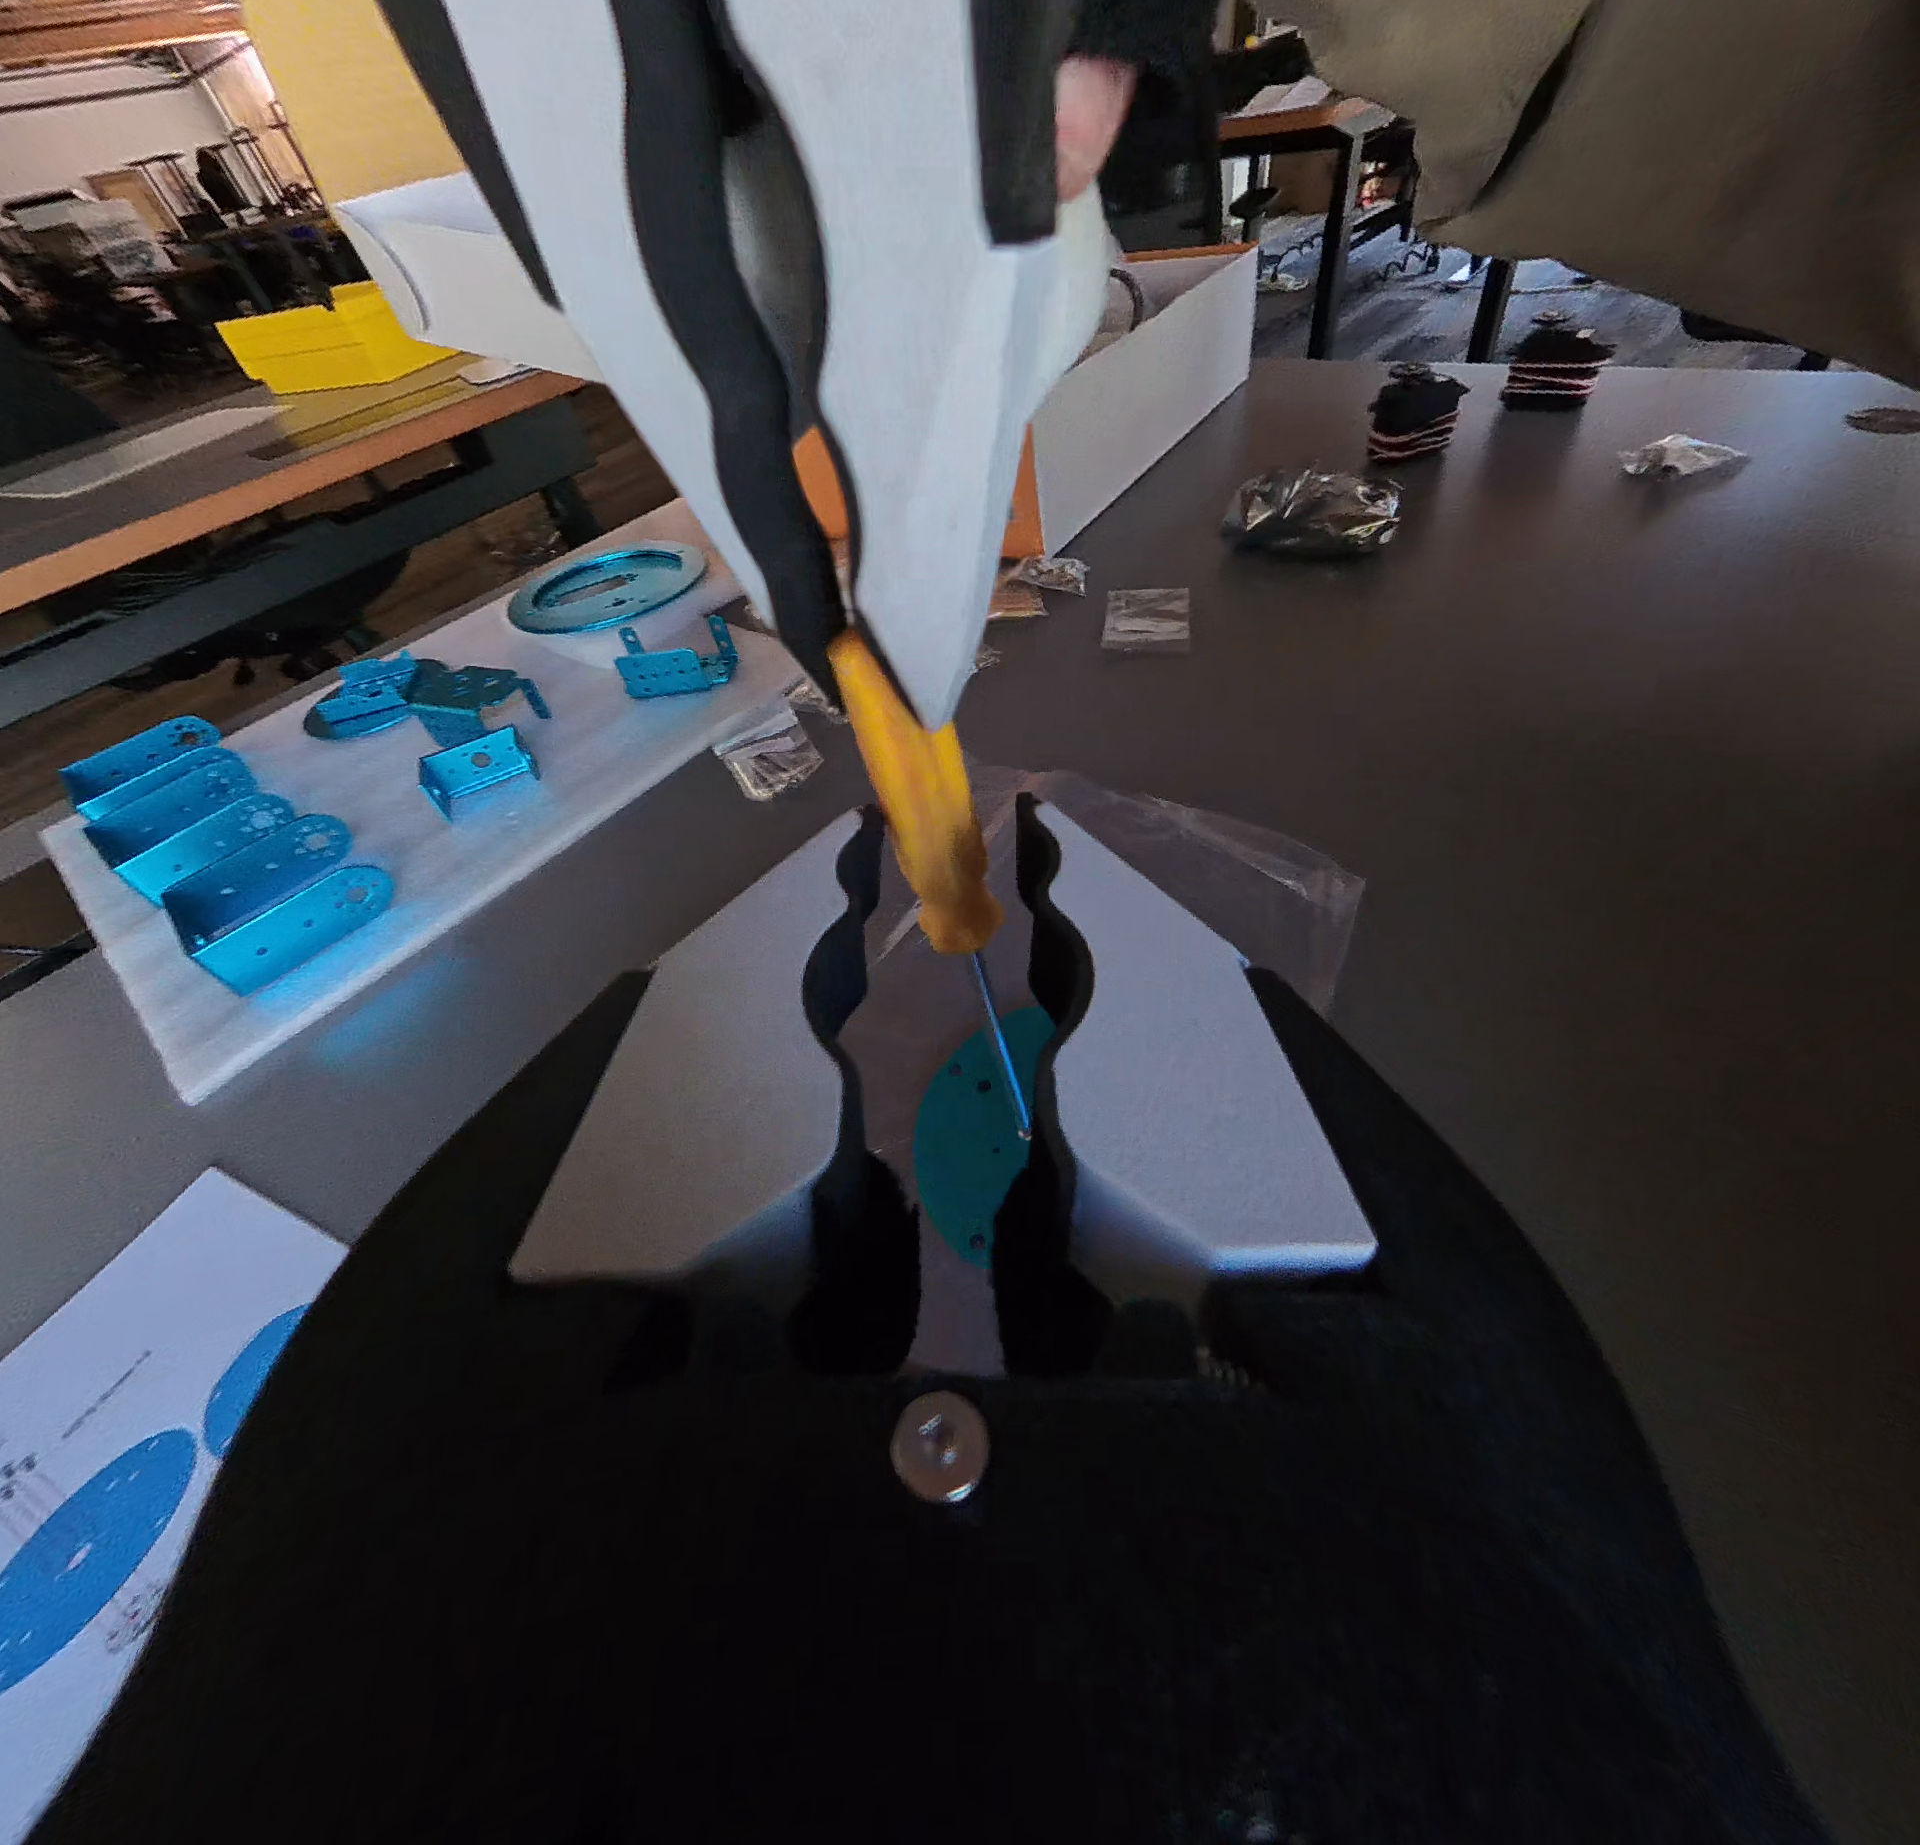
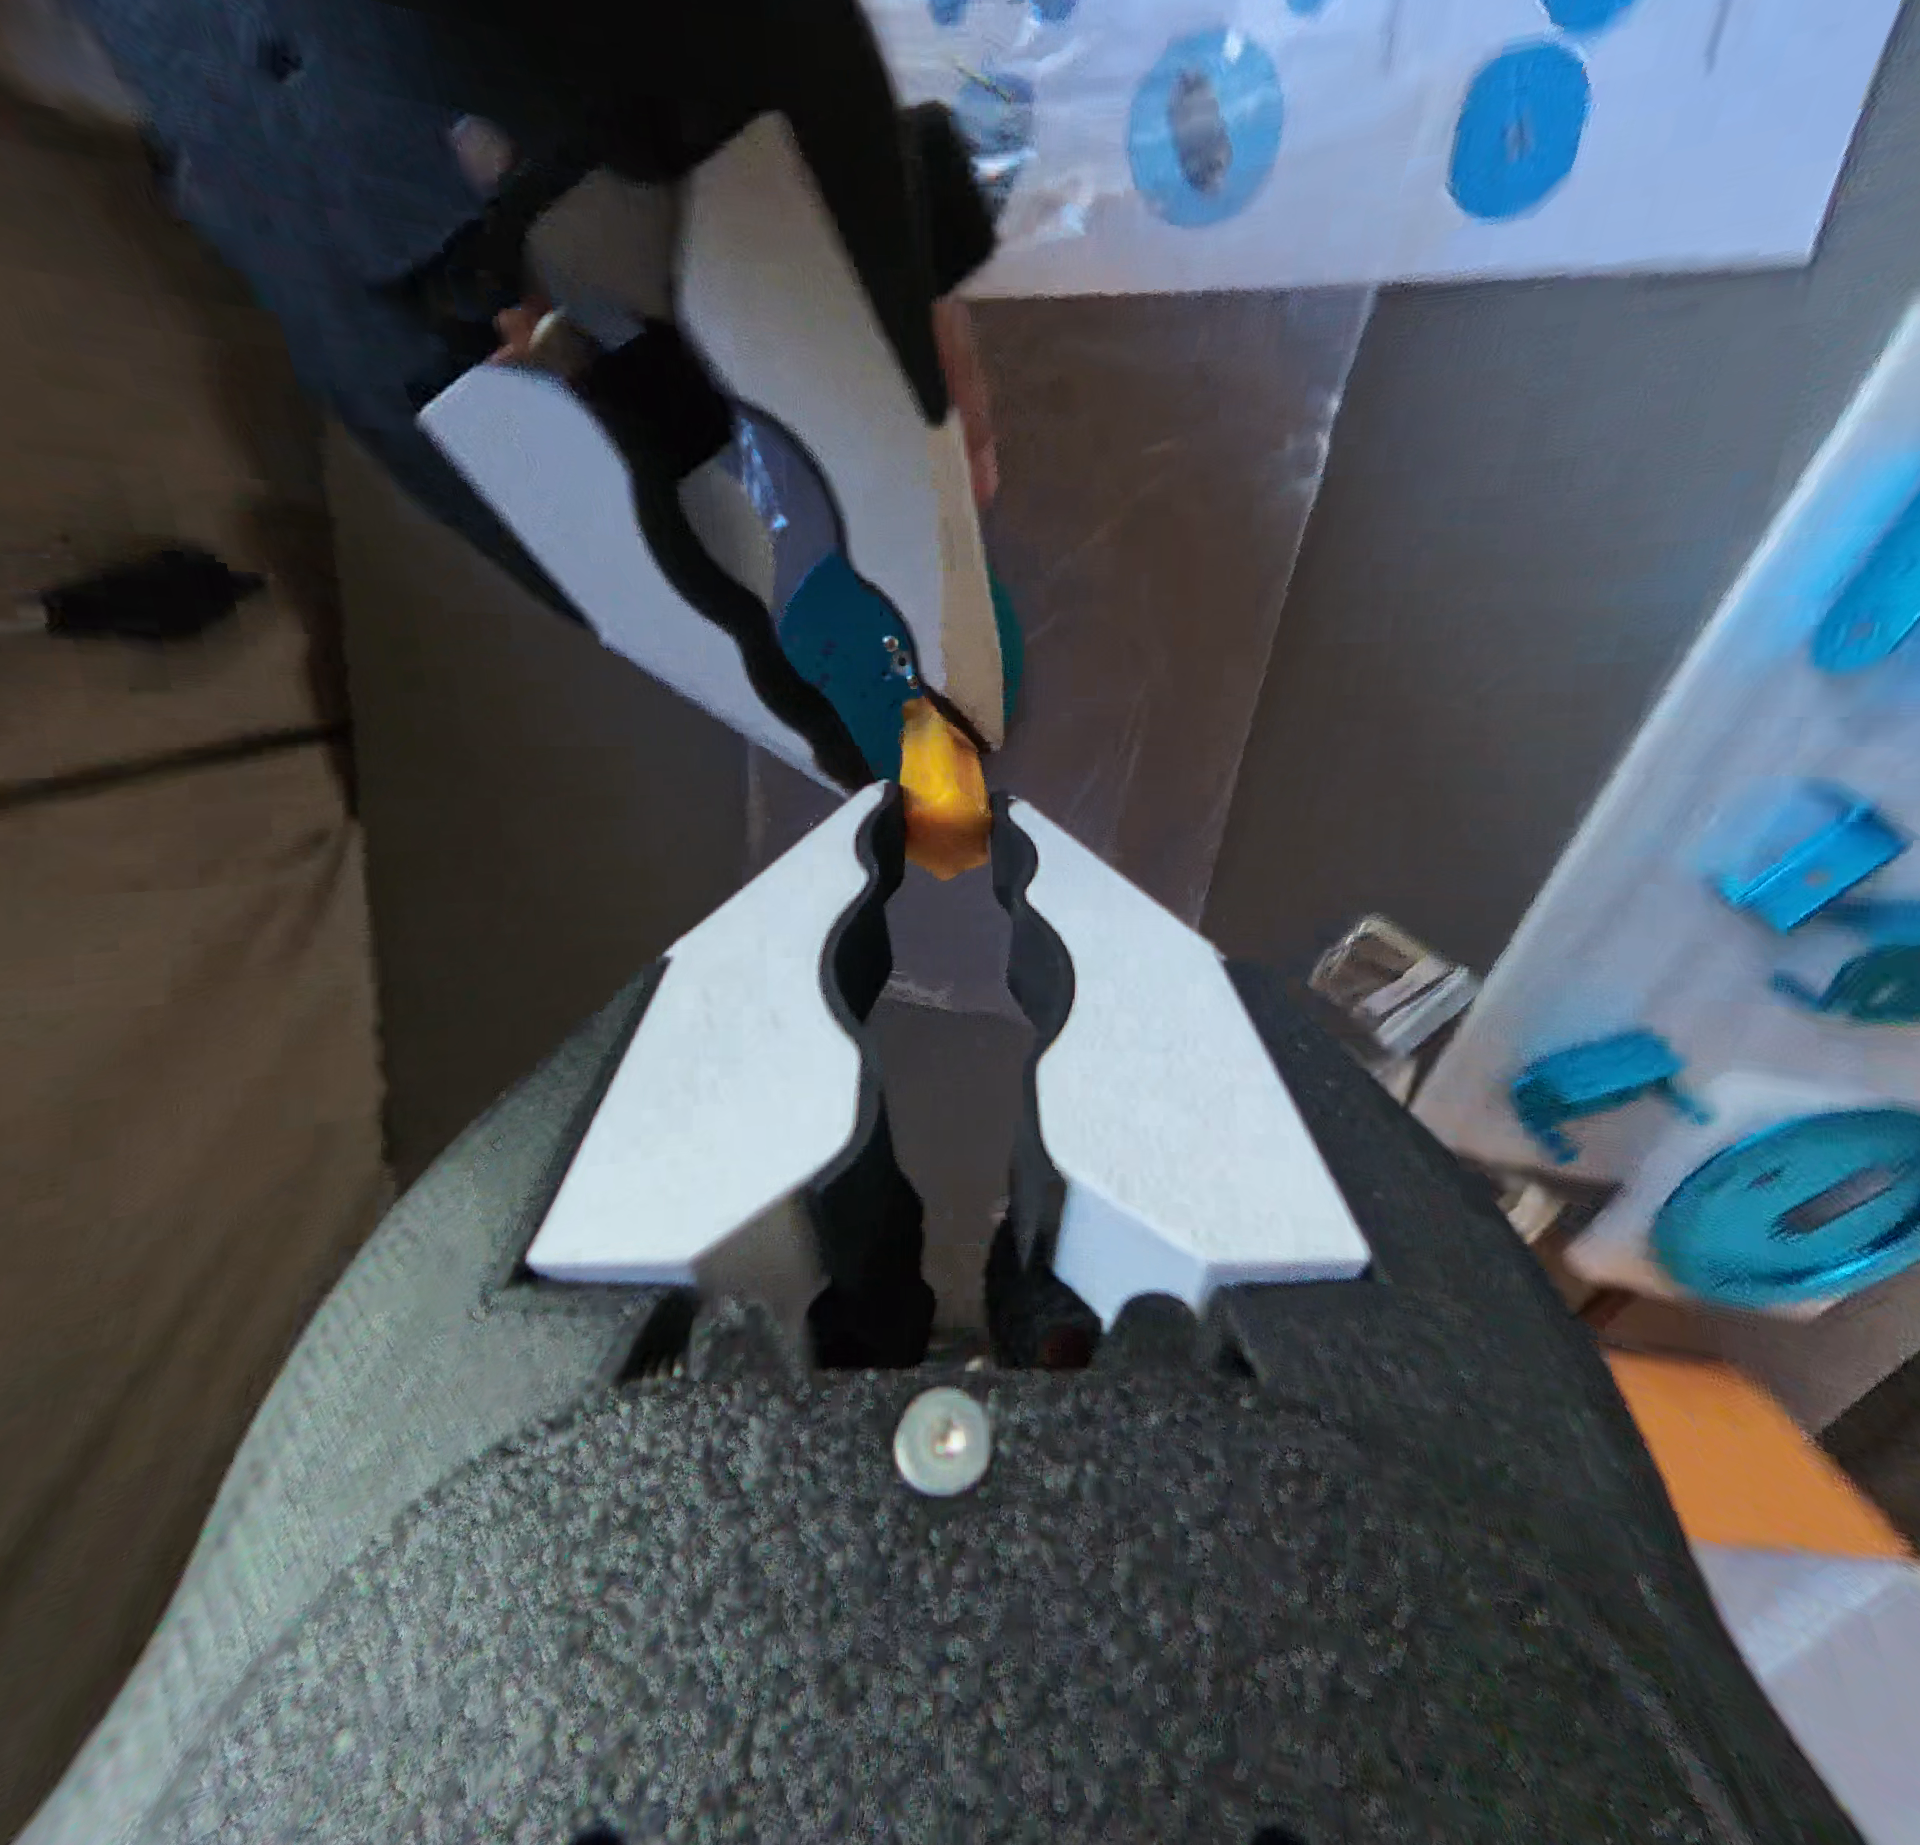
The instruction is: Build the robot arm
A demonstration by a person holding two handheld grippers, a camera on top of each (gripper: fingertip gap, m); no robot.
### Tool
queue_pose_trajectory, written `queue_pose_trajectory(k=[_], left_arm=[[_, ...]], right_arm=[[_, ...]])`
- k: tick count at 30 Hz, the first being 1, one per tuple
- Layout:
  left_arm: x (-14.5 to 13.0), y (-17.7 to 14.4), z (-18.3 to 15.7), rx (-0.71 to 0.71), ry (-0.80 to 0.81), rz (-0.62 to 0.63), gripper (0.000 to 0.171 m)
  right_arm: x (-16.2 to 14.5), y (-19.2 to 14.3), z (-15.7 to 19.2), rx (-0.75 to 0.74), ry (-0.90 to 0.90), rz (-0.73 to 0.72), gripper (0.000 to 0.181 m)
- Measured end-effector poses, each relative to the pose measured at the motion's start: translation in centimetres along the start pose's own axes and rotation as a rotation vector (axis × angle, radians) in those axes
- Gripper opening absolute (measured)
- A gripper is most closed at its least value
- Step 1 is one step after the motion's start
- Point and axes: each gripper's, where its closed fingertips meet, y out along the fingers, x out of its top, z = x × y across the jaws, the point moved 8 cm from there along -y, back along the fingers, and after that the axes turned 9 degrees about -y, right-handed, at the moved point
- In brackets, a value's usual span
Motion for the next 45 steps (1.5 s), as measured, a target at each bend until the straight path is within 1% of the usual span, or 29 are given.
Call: queue_pose_trajectory(k=[3,5,7,10,11,12,14,15,16,17,19,21,22,23,25,27,30,32,34,36,38,40,41,43,45], left_arm=[[0.1,0.4,-0.2,0.023,-0.002,0.028,0.027],[0.2,0.6,-0.1,0.053,-0.010,0.030,0.025],[0.1,0.7,-0.1,0.034,-0.018,0.030,0.019],[0.1,0.7,0.1,-0.023,-0.032,0.030,0.018],[0.1,0.6,0.2,-0.055,-0.046,0.030,0.018],[0.0,0.6,0.4,-0.085,-0.054,0.025,0.018],[-0.1,0.5,0.6,-0.170,-0.062,0.013,0.018],[-0.2,0.4,0.7,-0.226,-0.070,0.011,0.017],[-0.2,0.5,0.9,-0.271,-0.073,0.013,0.017],[-0.2,0.5,1.1,-0.313,-0.067,0.016,0.017],[-0.1,0.7,1.6,-0.406,-0.075,0.032,0.017],[0.0,1.0,2.1,-0.513,-0.093,0.062,0.017],[0.0,1.1,2.4,-0.552,-0.092,0.070,0.017],[-0.1,1.2,2.6,-0.601,-0.089,0.071,0.017],[0.0,1.6,3.1,-0.616,-0.049,0.060,0.017],[0.0,1.7,3.1,-0.655,-0.037,0.051,0.017],[-0.2,1.6,3.3,-0.693,-0.048,0.036,0.017],[-0.3,1.5,3.4,-0.715,-0.069,0.021,0.017],[-0.5,1.5,3.4,-0.732,-0.080,0.007,0.017],[-0.5,1.4,3.2,-0.745,-0.075,0.001,0.017],[-0.5,1.3,3.2,-0.725,-0.078,0.000,0.017],[-0.5,1.1,3.4,-0.677,-0.118,0.008,0.018],[-0.5,1.0,3.4,-0.636,-0.134,0.009,0.021],[-0.4,0.5,3.3,-0.496,-0.131,-0.002,0.031],[-0.4,-0.4,2.7,-0.364,-0.094,-0.024,0.032]], right_arm=[[-0.2,0.0,-0.2,0.023,0.159,0.031,0.015],[-0.2,0.0,-0.1,0.043,0.218,0.027,0.015],[0.0,0.1,0.0,0.062,0.218,0.015,0.015],[0.1,0.2,-0.1,0.059,0.147,-0.026,0.017],[0.0,0.0,-0.2,0.069,0.107,-0.041,0.023],[-0.1,-0.3,-0.3,0.073,0.029,-0.063,0.033],[-0.6,-1.2,-0.7,0.026,-0.159,-0.117,0.058],[-1.1,-1.4,-0.6,0.035,-0.271,-0.125,0.067],[-1.5,-1.6,-0.4,0.028,-0.380,-0.129,0.072],[-1.9,-1.6,-0.3,0.010,-0.490,-0.145,0.064],[-2.4,-1.3,0.3,-0.029,-0.690,-0.150,0.043],[-2.2,-1.0,0.4,-0.116,-0.810,-0.157,0.051],[-2.0,-0.9,0.7,-0.125,-0.853,-0.158,0.049],[-1.9,-0.8,1.0,-0.104,-0.885,-0.155,0.044],[-1.5,-0.4,1.3,-0.055,-0.913,-0.146,0.044],[-1.1,-0.4,1.5,-0.039,-0.948,-0.166,0.039],[-1.0,-0.1,1.2,-0.023,-0.971,-0.127,0.029],[-1.0,0.1,1.0,-0.013,-0.980,-0.127,0.026],[-1.0,0.3,1.1,-0.022,-0.996,-0.129,0.018],[-0.9,0.4,1.4,-0.018,-1.013,-0.137,0.016],[-0.7,0.4,1.3,0.008,-0.952,-0.112,0.016],[-0.3,0.4,0.7,0.034,-0.824,-0.072,0.016],[-0.2,0.4,0.5,0.045,-0.753,-0.062,0.016],[0.1,0.4,0.4,0.057,-0.616,-0.030,0.016],[0.3,0.4,0.7,0.033,-0.516,0.016,0.016]])
